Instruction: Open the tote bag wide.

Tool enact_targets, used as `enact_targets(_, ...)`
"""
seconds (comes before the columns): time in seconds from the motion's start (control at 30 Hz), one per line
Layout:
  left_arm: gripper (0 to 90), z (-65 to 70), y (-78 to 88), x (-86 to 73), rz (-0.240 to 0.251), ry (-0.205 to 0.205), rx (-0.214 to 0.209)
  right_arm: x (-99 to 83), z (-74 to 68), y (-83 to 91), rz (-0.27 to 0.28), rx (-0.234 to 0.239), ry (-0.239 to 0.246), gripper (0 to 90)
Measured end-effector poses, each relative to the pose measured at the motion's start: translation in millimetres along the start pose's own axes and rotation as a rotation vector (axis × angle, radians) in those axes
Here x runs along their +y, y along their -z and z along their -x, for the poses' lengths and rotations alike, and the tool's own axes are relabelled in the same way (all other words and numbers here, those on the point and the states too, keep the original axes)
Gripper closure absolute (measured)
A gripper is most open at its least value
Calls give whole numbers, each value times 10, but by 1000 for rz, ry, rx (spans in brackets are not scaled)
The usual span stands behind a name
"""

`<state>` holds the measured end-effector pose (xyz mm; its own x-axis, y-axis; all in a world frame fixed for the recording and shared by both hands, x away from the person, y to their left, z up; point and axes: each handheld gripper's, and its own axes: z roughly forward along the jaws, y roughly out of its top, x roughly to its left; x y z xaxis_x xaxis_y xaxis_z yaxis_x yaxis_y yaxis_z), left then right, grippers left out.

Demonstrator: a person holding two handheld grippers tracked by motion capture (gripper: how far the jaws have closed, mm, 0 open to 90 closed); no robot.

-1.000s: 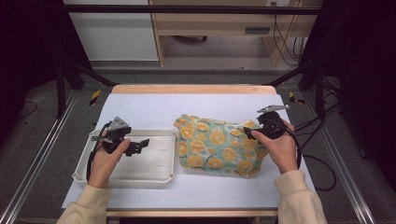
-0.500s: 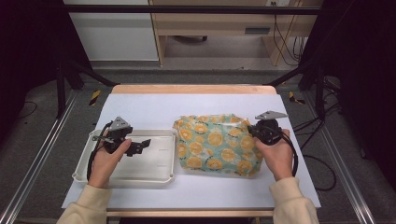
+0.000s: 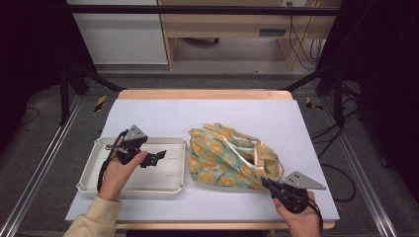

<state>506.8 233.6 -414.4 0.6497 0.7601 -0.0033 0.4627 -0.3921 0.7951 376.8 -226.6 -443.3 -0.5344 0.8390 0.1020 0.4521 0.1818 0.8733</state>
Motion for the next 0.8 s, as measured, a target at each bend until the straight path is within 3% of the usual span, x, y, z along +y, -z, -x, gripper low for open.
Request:
enact_targets(0.23, 80, 103, -15, 58, 5, -27, -14, -178, 123, -41, -114, -32, -37, 896)
enact_targets(0.4, 98, 177, 14, 121, 20, -42, -20, -208, 154, -55, -130, -30, -47, 896)
enact_targets(0.53, 117, 277, 46, 251, 40, -71, -39, -214, 125, -91, -166, -27, -29, 898)
enact_targets(0.6, 123, 381, 49, 400, 58, -97, -49, -218, 121, -96, -177, -26, -23, 898)
enact_targets(0.8, 134, 614, -44, 639, 66, -153, -84, -226, 137, -90, -174, -25, -10, 897)
